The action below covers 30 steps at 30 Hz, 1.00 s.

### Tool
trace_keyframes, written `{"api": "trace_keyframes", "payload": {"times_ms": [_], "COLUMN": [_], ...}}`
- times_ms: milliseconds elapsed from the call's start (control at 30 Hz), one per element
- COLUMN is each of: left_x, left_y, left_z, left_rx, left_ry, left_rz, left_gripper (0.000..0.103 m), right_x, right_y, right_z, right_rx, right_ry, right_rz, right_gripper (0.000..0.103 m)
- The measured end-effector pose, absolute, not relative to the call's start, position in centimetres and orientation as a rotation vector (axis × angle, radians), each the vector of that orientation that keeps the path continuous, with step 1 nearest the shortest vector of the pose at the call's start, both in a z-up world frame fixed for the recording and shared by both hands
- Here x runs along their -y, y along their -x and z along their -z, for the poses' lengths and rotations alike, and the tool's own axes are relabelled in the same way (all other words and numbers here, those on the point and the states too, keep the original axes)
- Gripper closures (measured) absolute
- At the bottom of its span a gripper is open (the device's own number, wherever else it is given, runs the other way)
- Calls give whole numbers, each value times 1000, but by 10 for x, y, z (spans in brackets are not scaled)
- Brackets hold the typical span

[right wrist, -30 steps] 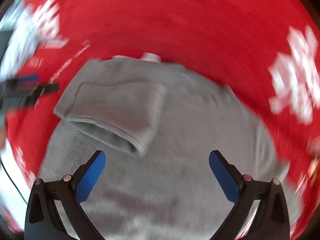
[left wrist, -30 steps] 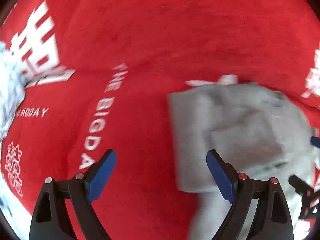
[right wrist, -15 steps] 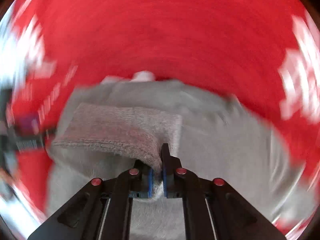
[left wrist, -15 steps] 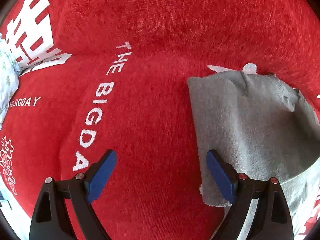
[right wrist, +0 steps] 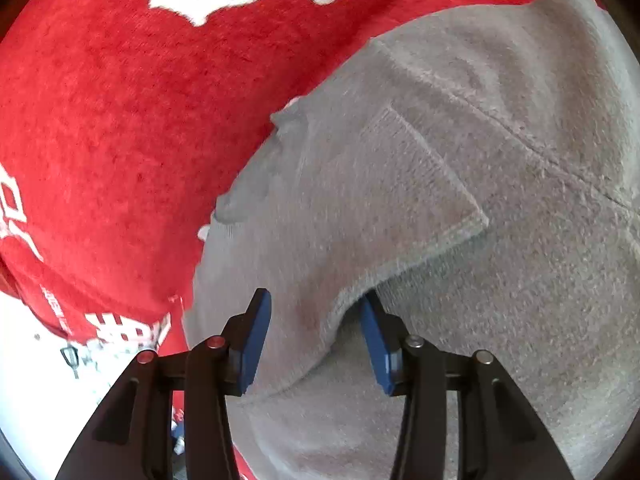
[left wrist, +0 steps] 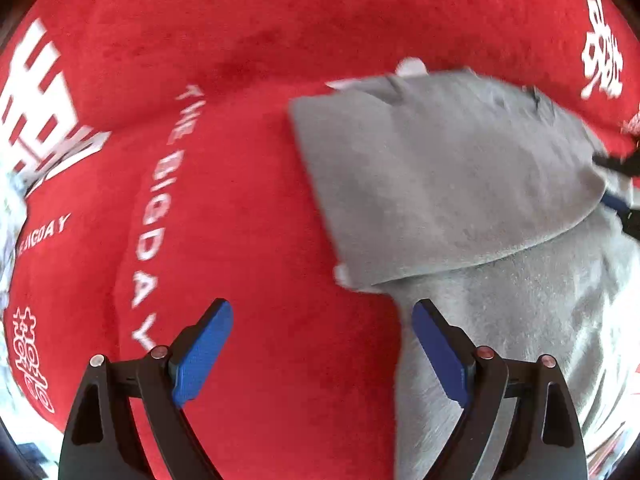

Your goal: Fold small clothes

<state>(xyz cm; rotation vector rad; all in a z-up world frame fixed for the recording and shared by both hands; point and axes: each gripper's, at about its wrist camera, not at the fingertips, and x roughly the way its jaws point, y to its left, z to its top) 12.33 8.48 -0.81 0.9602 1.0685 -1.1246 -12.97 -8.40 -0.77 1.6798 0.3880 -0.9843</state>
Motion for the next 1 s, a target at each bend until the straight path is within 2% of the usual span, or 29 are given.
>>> {"api": "trace_keyframes", "payload": {"times_ms": [33, 67, 100, 300, 533, 600, 733, 833, 1000], "left_x": [-77, -74, -70, -71, -90, -98, -80, -43, 10], "left_y": [-122, -119, -118, -132, -131, -143, -189, -207, -206], "left_z": [14, 15, 16, 14, 8, 5, 2, 8, 40], "left_rx": [-1038, -1001, -976, -845, -837, -898, -1159, -1260, -1380], "left_ry": [-964, -964, -967, -1003, -1160, -1147, -911, -750, -733], "left_rz": [1095, 1062, 1035, 950, 1069, 1083, 1061, 1080, 1103], "left_gripper": [11, 11, 11, 11, 11, 11, 11, 11, 11], "right_x": [88, 91, 94, 105, 103, 101, 102, 102, 101], "right_y": [129, 129, 128, 122, 132, 136, 133, 133, 134], "right_z": [7, 6, 4, -41, 8, 9, 11, 13, 15], "right_rx": [-387, -394, -410, -506, -586, -560, -583, -583, -566], "right_ry": [-1683, -1682, -1677, -1432, -1524, -1534, -1505, -1508, -1513], "right_rz": [998, 1009, 1016, 1003, 1028, 1029, 1023, 1016, 1008], "right_gripper": [53, 63, 96, 96, 96, 96, 96, 95, 94]}}
